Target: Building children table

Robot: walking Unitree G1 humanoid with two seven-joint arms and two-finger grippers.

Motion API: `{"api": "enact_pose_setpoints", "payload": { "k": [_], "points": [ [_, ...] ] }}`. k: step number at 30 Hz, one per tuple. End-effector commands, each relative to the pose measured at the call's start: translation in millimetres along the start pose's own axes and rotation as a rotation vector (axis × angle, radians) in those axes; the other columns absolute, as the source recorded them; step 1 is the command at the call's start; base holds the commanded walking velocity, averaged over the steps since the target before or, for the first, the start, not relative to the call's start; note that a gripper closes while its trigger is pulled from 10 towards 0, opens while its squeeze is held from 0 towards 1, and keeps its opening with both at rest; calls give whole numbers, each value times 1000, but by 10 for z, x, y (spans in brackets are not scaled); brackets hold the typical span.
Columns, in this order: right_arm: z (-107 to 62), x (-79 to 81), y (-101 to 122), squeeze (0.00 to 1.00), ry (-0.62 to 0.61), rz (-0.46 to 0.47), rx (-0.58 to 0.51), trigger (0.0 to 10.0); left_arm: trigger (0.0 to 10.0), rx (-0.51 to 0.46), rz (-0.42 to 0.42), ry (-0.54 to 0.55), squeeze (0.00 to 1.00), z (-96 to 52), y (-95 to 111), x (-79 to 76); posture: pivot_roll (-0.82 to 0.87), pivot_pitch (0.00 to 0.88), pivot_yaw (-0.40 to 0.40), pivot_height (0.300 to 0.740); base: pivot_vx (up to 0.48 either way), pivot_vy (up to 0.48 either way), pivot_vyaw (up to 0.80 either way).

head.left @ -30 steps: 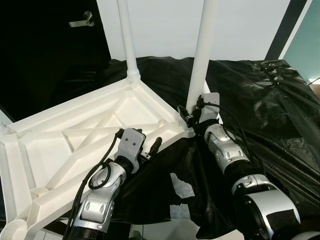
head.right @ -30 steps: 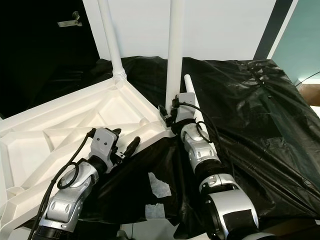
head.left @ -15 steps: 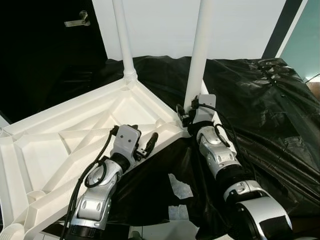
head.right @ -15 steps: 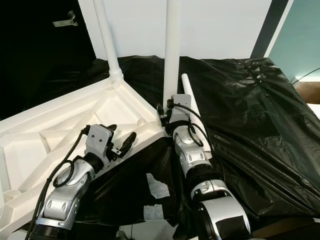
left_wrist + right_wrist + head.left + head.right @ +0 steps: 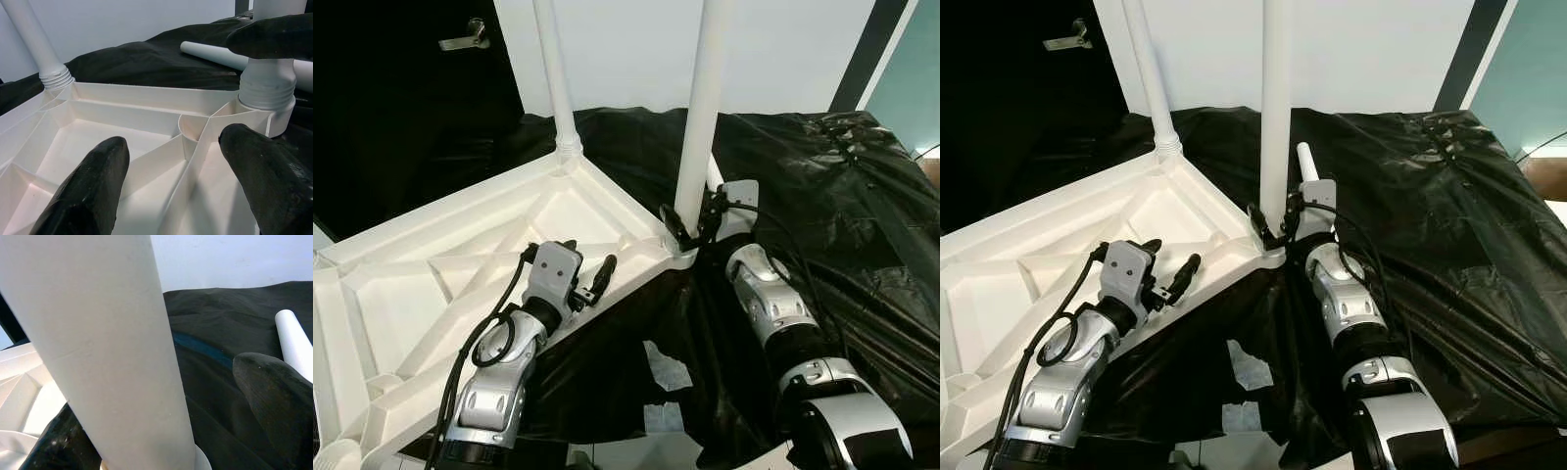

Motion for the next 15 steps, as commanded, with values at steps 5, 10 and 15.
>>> {"api": "enact_pose_setpoints", "payload": {
  "k": [5, 10, 15],
  "points": [
    [-11, 22, 65, 0, 51, -21, -37, 10000, 10000, 24, -8, 24, 0, 48, -51, 46, 63, 40, 73, 740, 0, 0, 0],
    [-35, 73, 74, 0, 105, -36, -48, 10000, 10000, 40, -4, 18, 0, 77, -52, 63, 48, 50, 93, 740, 0, 0, 0],
    [-62, 95, 80, 0, 146, -62, -55, 10000, 10000, 53, -6, 8, 0, 88, -60, 75, 43, 57, 104, 740, 0, 0, 0]
  ]
}}
Point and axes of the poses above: a point about 5 cm out from each wrist's last joint towards the gripper, its own z axis pointing out of the wrist towards the gripper, its own y axis along the axis of the wrist's last joint, x = y × z, the point moved 5 cm from there along z, pointing out of the wrist towards the gripper, and after that the axes turned 12 degrees about -z, right-handed, at the moved point
